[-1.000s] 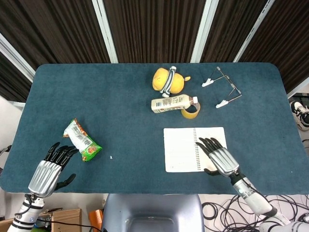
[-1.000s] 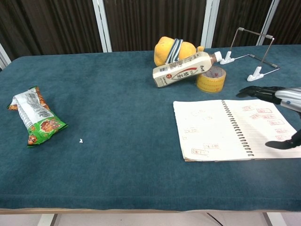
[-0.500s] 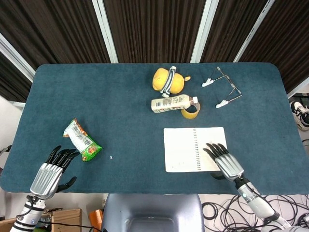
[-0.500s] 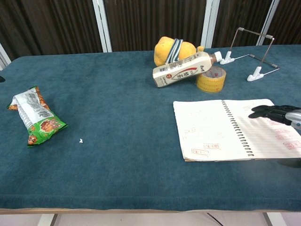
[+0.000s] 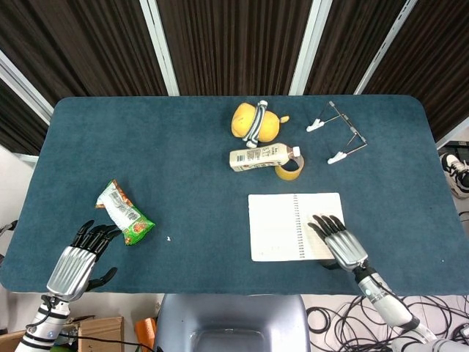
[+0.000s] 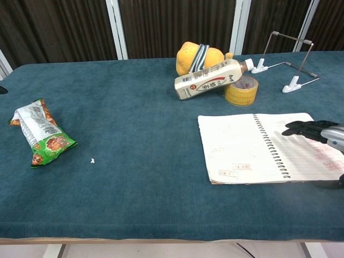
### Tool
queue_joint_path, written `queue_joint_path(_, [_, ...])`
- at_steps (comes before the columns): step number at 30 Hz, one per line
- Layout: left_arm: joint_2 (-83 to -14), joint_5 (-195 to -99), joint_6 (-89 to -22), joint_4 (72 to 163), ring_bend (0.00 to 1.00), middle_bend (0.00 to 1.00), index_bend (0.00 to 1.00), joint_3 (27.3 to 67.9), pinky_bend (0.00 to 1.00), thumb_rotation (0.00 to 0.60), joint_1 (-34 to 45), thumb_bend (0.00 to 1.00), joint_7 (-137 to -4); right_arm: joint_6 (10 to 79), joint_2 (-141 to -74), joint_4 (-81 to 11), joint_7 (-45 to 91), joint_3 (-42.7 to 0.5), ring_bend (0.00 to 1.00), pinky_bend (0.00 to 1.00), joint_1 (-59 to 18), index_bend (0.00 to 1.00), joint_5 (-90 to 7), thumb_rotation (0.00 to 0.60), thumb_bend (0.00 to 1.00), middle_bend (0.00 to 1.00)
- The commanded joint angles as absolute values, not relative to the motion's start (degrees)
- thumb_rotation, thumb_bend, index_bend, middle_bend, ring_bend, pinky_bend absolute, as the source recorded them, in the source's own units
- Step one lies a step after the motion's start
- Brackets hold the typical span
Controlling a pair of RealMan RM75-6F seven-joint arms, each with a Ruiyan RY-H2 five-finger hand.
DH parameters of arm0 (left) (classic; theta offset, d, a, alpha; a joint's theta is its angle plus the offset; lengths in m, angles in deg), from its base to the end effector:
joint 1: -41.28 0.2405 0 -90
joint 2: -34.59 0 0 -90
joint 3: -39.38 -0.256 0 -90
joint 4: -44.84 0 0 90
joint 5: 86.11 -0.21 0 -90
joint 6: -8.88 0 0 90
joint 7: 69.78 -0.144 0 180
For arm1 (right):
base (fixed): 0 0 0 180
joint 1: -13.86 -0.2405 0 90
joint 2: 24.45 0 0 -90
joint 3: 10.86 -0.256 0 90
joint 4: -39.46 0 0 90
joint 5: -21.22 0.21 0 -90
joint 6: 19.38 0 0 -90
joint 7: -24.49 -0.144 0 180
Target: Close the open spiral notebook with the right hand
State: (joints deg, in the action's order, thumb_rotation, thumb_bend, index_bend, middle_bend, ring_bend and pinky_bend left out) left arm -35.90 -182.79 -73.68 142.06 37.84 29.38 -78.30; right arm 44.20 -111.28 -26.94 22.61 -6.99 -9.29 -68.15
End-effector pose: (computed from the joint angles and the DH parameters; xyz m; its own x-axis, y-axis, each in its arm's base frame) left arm -0.2411 0.1895 0.0955 0.3863 0.0582 0.9205 0.8798 -0.3230 -0.3487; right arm -0.3062 -0.2524 0.0025 0.5346 -0.3149 0.7843 -0.8326 -0.3556 0.4247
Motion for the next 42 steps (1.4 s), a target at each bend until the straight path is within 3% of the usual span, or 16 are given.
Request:
queue_joint_path(1, [-36.03, -182.85, -73.74, 141.82, 0.13, 0.16, 0.2, 37.82, 0.09, 0.6, 29.39, 0.26, -78.03, 44.09, -111.83, -25.98, 22.86, -7.26, 0.0, 0.08, -9.29, 0.13, -67.93, 0.6, 0.16, 0.01])
queue_joint_path(7, [-36.02, -183.31, -74.24, 141.42, 0.13, 0.16, 0.2, 37.81, 0.09, 0.6, 29.48, 0.26, -77.65, 45.16, -112.07, -25.25, 21.6, -7.35, 0.0, 0.11, -9.63, 0.19, -69.27, 0.6, 0.35, 0.04])
queue_joint_path(9, [-36.04, -183.45, -74.52, 141.3, 0.13, 0.16, 0.2, 37.86, 0.09, 0.6, 29.54, 0.26, -77.47, 45.39, -111.96, -25.11, 21.62, -7.39, 0.0, 0.11, -9.66, 0.2, -69.46, 0.6, 0.37, 0.05])
queue_joint_path(21, [-36.68, -183.82, -74.58, 140.84, 0.13, 0.16, 0.2, 38.0, 0.09, 0.6, 29.25, 0.26, -76.42, 47.81, -114.13, -21.81, 28.58, -7.75, 0.0, 0.11, -10.63, 0.26, -72.31, 0.6, 0.37, 0.09])
queue_joint_path(31, [-36.7, -184.15, -76.01, 139.92, 0.13, 0.16, 0.2, 37.99, 0.09, 0.6, 29.75, 0.26, -74.46, 51.92, -118.61, -12.86, 32.24, -7.55, 0.12, 0.19, -12.31, 0.56, -76.71, 0.6, 0.41, 0.21])
queue_joint_path(42, [-36.73, -184.57, -77.05, 139.24, 0.13, 0.16, 0.2, 37.9, 0.09, 0.6, 30.16, 0.26, -73.3, 56.15, -112.83, -14.38, 41.08, -4.58, 0.14, 0.19, -19.07, 0.63, -88.2, 0.6, 0.41, 0.24])
